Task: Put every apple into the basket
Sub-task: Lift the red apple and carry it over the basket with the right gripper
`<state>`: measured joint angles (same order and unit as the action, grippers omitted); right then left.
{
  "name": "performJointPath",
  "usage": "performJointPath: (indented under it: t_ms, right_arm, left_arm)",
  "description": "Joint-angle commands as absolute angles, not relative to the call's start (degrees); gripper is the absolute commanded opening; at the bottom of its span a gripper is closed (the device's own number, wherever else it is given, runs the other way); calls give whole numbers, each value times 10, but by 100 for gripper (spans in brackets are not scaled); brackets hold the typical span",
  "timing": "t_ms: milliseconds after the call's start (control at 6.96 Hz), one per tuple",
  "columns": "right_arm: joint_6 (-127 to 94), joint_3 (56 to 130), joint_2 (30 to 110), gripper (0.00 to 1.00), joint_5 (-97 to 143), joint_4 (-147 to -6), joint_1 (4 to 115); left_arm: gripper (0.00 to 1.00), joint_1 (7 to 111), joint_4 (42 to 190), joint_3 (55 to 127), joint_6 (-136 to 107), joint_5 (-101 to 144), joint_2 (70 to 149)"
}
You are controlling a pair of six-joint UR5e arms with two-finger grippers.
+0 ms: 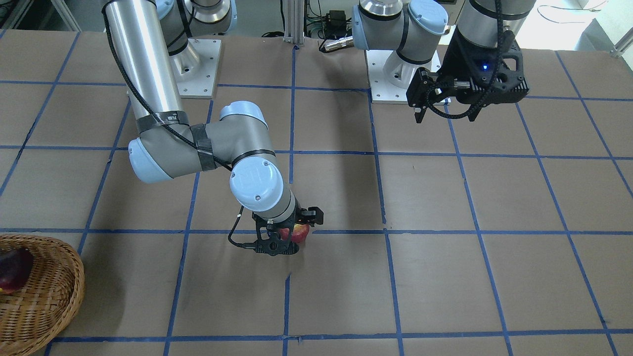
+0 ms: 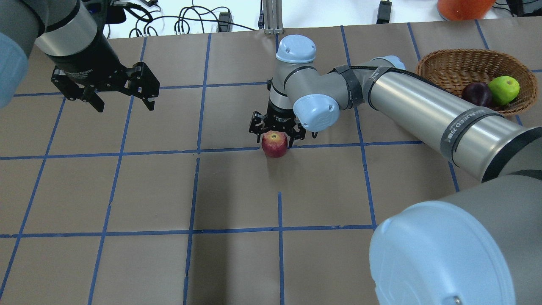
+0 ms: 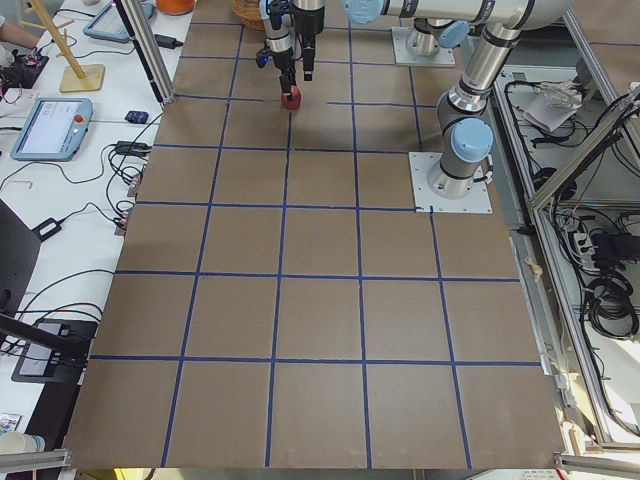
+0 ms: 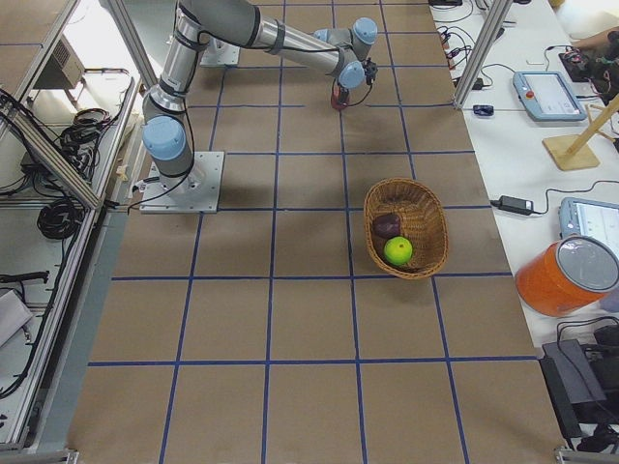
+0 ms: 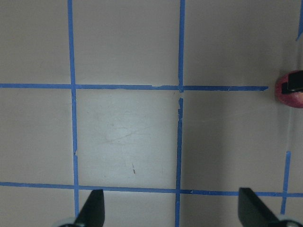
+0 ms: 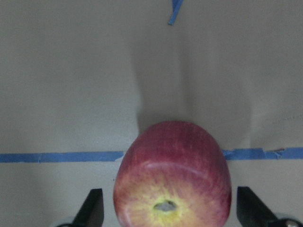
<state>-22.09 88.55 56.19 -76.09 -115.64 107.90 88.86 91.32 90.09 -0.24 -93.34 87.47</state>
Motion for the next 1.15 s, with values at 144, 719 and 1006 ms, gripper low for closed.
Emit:
performJointPath:
  t_ms: [144,719,1006]
  right_arm:
    - [-226,889,548,70,-763,-1159,1081]
    - [-220,821,590,0,-826,-1111,1023]
    - [-146,740,614,0,-876,-988,923]
  left_arm:
    - [100,889,913,901,-2,-934,875]
    - [100,888,912,901,-2,-933,875]
    - [100,888,912,901,-2,-933,873]
